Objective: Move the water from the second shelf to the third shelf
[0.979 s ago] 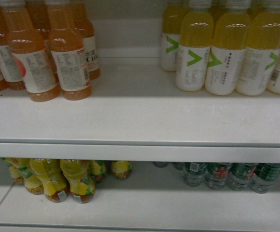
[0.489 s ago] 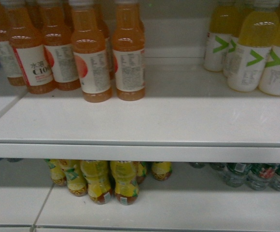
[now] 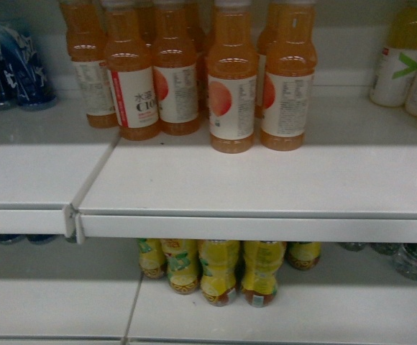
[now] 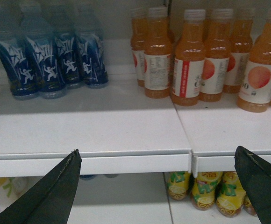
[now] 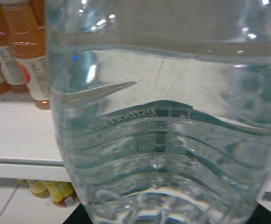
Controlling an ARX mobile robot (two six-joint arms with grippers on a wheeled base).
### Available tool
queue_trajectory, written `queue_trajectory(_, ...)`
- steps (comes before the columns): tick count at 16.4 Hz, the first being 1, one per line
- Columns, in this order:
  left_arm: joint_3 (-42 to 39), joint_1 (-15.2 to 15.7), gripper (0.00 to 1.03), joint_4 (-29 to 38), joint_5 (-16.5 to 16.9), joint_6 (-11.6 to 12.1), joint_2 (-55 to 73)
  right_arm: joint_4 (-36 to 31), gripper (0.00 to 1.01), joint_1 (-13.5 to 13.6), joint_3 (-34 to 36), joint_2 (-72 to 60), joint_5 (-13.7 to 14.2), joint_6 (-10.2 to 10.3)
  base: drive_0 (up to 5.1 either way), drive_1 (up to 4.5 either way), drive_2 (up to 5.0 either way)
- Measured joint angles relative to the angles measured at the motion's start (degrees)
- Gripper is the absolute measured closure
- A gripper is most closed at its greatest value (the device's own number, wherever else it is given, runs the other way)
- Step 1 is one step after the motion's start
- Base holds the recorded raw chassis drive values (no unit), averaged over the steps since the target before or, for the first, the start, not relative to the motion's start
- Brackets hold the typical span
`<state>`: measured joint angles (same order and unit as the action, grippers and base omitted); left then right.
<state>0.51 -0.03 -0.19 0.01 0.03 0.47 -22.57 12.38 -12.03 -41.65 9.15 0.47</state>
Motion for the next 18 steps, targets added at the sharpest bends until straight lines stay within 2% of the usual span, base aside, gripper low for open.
queue_trajectory(18, 0.0, 0.0, 0.05, 0.0, 0.0, 0.0, 0.0, -0.1, 0.61, 0.0, 0.0, 0.0, 0.0, 0.0, -5.0, 2.41, 2.4)
